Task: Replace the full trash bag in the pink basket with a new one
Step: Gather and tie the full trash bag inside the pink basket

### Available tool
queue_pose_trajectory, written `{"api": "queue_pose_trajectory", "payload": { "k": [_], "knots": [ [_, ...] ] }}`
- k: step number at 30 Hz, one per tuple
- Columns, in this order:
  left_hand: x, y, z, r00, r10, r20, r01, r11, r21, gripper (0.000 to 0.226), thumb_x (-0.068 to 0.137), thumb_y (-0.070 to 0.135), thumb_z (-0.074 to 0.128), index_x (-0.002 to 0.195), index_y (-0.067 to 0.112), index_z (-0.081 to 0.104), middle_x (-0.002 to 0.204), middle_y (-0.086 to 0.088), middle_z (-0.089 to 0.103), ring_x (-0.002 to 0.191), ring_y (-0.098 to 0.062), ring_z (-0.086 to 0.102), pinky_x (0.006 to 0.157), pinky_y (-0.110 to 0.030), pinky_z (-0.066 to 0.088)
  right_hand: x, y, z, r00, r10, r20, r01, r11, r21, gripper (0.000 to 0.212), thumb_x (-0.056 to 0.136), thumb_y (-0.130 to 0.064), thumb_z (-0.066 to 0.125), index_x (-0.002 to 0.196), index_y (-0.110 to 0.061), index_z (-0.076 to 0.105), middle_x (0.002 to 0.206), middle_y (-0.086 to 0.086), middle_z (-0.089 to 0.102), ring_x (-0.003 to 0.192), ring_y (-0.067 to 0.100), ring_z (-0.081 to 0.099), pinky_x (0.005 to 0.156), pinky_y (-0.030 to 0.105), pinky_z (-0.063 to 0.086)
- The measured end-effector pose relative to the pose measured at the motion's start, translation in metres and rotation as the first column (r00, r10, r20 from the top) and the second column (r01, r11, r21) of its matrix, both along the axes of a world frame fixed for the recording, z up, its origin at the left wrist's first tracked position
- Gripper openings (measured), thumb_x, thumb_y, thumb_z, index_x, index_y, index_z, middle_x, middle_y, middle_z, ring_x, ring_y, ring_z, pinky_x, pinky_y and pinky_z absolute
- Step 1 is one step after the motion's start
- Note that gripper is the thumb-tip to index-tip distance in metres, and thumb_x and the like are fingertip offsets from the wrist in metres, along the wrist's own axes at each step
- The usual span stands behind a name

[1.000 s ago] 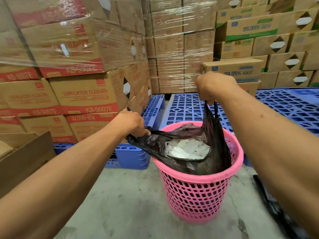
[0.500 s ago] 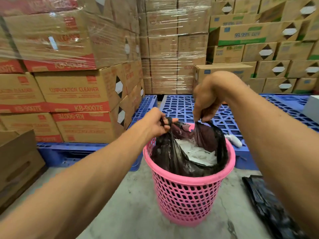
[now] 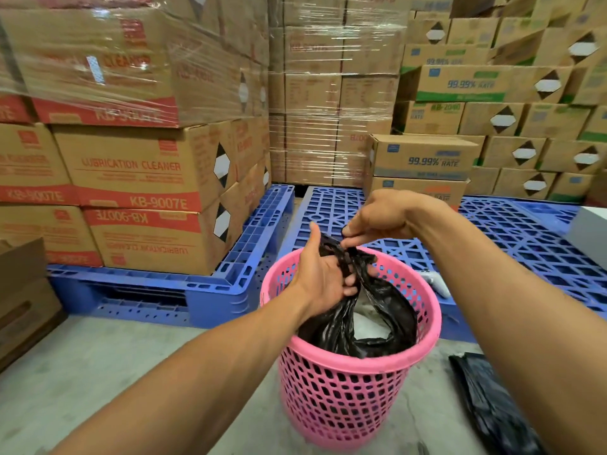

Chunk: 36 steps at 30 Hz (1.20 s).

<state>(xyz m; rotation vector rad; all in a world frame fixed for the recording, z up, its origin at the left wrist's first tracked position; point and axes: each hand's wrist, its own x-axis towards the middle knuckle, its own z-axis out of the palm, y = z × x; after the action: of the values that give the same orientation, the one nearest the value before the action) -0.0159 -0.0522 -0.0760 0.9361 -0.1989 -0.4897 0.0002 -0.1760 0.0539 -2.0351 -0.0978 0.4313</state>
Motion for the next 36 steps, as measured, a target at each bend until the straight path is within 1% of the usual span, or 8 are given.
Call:
{"api": "queue_pose_trajectory", "payload": {
  "k": [3, 6, 11, 15, 20, 27, 33, 36],
  "knots": [
    [-0.010, 0.005, 0.005, 0.984, -0.035, 0.177, -0.014, 0.963, 0.269, 0.040, 0.077, 0.052, 0.073, 0.097, 0.017, 0.072, 0.084, -0.008, 0.066, 0.056, -0.011, 0.039, 0.053, -0.026, 0.020, 0.008, -0.016, -0.003, 0.958, 0.164, 0.235, -0.084, 0.945, -0.317, 0.004, 0.089, -0.004, 0.070, 0.091, -0.001, 0.072, 0.083, 0.011, 0.073, 0.074, 0.020, 0.070, 0.070, 0.026, 0.061],
    [-0.019, 0.003, 0.008, 0.977, 0.003, 0.211, -0.118, 0.837, 0.534, 0.012, 0.081, 0.008, 0.074, 0.092, 0.012, 0.072, 0.070, 0.007, 0.070, 0.047, 0.001, 0.050, 0.046, -0.018, 0.021, 0.015, -0.029, -0.011, 0.817, 0.400, 0.415, -0.098, 0.806, -0.584, 0.006, 0.084, -0.028, 0.078, 0.090, -0.027, 0.077, 0.097, -0.003, 0.072, 0.084, 0.019, 0.065, 0.072, 0.029, 0.053],
    [-0.032, 0.008, 0.002, 0.993, 0.119, -0.001, -0.097, 0.814, 0.572, 0.010, 0.093, 0.005, 0.060, 0.092, 0.010, 0.069, 0.089, 0.002, 0.071, 0.047, -0.004, 0.026, 0.038, -0.013, 0.021, 0.015, -0.012, -0.045, 0.667, 0.577, 0.471, -0.424, 0.814, -0.397, 0.009, 0.091, -0.022, 0.071, 0.096, -0.027, 0.076, 0.142, -0.016, 0.051, 0.121, -0.006, 0.052, 0.094, 0.018, 0.040],
    [-0.046, 0.019, -0.002, 0.992, 0.121, -0.040, -0.081, 0.840, 0.536, 0.015, 0.096, 0.002, 0.055, 0.090, 0.012, 0.064, 0.093, 0.002, 0.070, 0.043, -0.004, 0.028, 0.037, -0.013, 0.021, 0.016, 0.014, -0.067, 0.635, 0.659, 0.403, -0.634, 0.743, -0.215, 0.012, 0.095, -0.012, 0.065, 0.102, -0.019, 0.072, 0.146, -0.007, 0.052, 0.134, 0.004, 0.048, 0.106, 0.027, 0.043],
    [-0.049, 0.026, -0.009, 0.980, 0.185, -0.073, -0.118, 0.835, 0.537, 0.013, 0.095, 0.001, 0.057, 0.091, 0.010, 0.065, 0.093, 0.000, 0.070, 0.042, -0.003, 0.030, 0.036, -0.014, 0.025, 0.023, 0.029, -0.094, 0.710, 0.623, 0.329, -0.636, 0.767, -0.079, 0.016, 0.102, -0.005, 0.049, 0.114, 0.000, 0.059, 0.114, 0.014, 0.069, 0.097, 0.009, 0.062, 0.086, 0.021, 0.047],
    [-0.039, 0.029, -0.010, 0.954, 0.297, -0.043, -0.213, 0.772, 0.599, 0.012, 0.090, 0.000, 0.064, 0.083, 0.010, 0.064, 0.075, -0.003, 0.066, 0.037, -0.003, 0.032, 0.035, -0.015, 0.024, 0.029, 0.013, -0.107, 0.811, 0.468, 0.351, -0.392, 0.880, -0.268, 0.012, 0.104, -0.017, 0.044, 0.098, -0.015, 0.053, 0.076, -0.005, 0.054, 0.066, 0.007, 0.047, 0.067, 0.023, 0.039],
    [-0.026, 0.023, -0.012, 0.887, 0.366, 0.282, -0.434, 0.452, 0.779, 0.028, 0.074, 0.014, 0.070, 0.059, 0.020, 0.047, 0.056, -0.003, 0.045, 0.052, -0.020, 0.041, 0.049, -0.026, 0.035, 0.032, 0.003, -0.110, 0.894, 0.327, 0.306, -0.245, 0.929, -0.276, 0.024, 0.104, -0.017, 0.044, 0.081, -0.018, 0.049, 0.059, -0.011, 0.045, 0.034, -0.005, 0.039, 0.042, 0.011, 0.031],
    [-0.029, 0.012, -0.015, 0.828, 0.283, 0.484, -0.553, 0.264, 0.790, 0.024, 0.080, 0.030, 0.069, 0.096, 0.027, 0.051, 0.090, -0.004, 0.066, 0.083, -0.027, 0.062, 0.071, -0.034, 0.044, 0.036, -0.002, -0.107, 0.920, 0.296, 0.255, -0.219, 0.931, -0.291, 0.022, 0.100, -0.010, 0.047, 0.079, -0.010, 0.054, 0.047, -0.014, 0.044, 0.039, 0.005, 0.036, 0.041, 0.015, 0.030]
  ]
}}
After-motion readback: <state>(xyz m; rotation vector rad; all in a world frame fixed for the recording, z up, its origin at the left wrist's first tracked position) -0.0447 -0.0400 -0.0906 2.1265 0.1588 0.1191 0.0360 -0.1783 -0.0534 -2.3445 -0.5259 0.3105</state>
